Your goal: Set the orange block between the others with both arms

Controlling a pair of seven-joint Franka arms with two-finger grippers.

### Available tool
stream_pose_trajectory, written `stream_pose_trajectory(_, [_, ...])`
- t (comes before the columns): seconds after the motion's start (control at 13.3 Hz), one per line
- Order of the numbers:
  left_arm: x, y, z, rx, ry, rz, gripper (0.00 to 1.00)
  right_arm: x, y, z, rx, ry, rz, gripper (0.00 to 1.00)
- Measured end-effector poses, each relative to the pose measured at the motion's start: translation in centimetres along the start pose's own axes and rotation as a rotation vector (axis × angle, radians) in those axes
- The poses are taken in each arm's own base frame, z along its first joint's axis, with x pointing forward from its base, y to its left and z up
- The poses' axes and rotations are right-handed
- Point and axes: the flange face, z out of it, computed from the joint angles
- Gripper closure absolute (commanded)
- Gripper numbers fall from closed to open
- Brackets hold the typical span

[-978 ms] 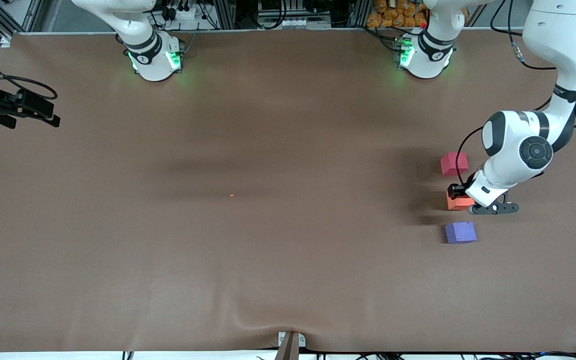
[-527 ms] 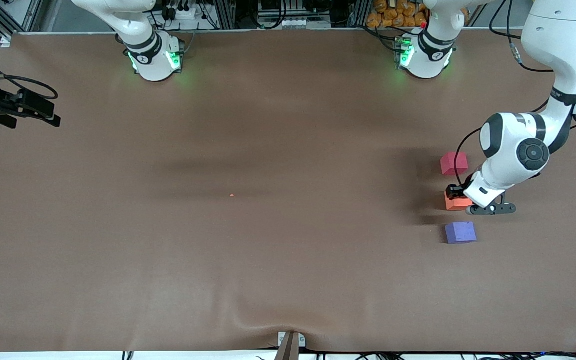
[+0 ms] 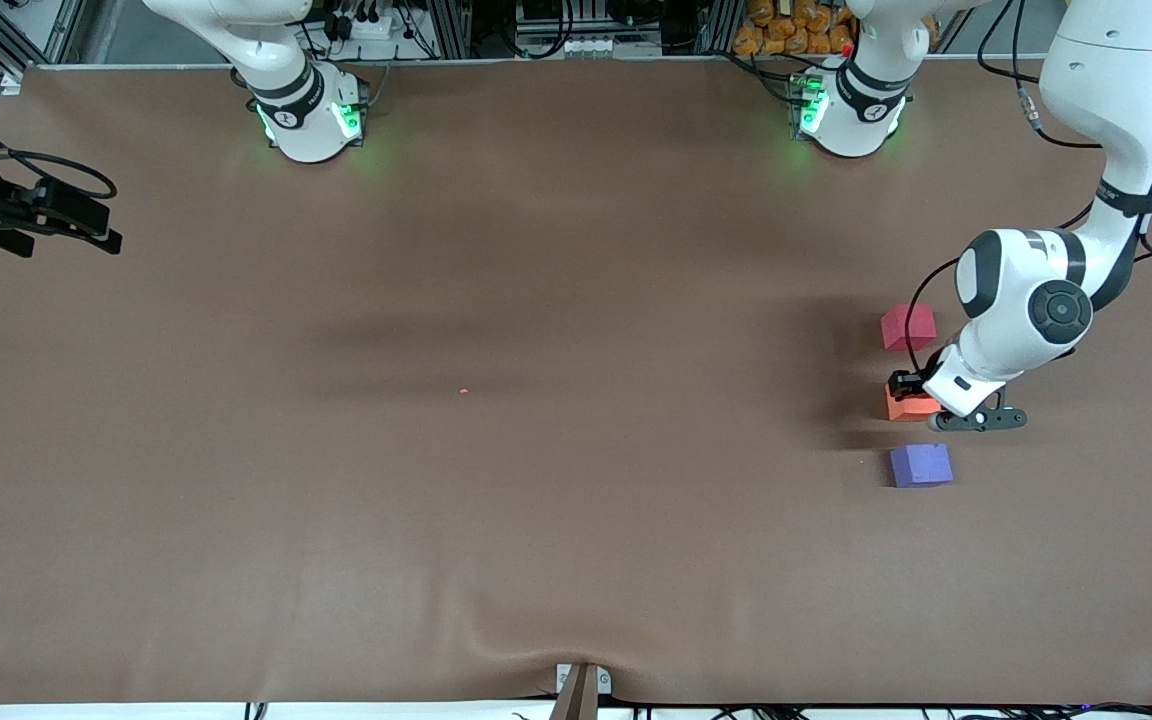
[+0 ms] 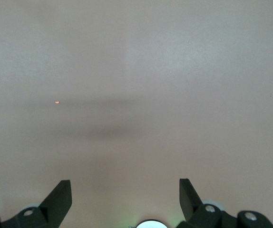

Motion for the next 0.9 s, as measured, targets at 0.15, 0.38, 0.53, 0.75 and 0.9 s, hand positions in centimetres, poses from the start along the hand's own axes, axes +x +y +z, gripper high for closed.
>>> stream_pose_trajectory(0.15, [0.0,0.1,0.1,-0.001,0.000,0.001,0.00,0.0,0.0,0.0,0.000,0.000,0.000,0.00])
stream_pose_trajectory(0.38, [0.0,0.3,0.3,-0.002,-0.003,0.004,0.00,0.0,0.0,0.1,0.000,-0.001,0.000,0.00])
stream_pose_trajectory(0.53, [0.1,0.4,0.2,-0.003,0.004,0.007,0.00,0.1,0.0,0.1,0.000,-0.003,-0.001,0.00])
stream_pose_trajectory(0.75, [1.5,0.4,-2.3,-0.001,0.056,0.006,0.00,0.1,0.0,0.2,0.000,-0.004,-0.001,0.00])
stream_pose_trajectory(0.9, [2.5,0.7,-5.9,0.006,0.099,0.011,0.00,0.1,0.0,0.2,0.000,-0.005,-0.001,0.00])
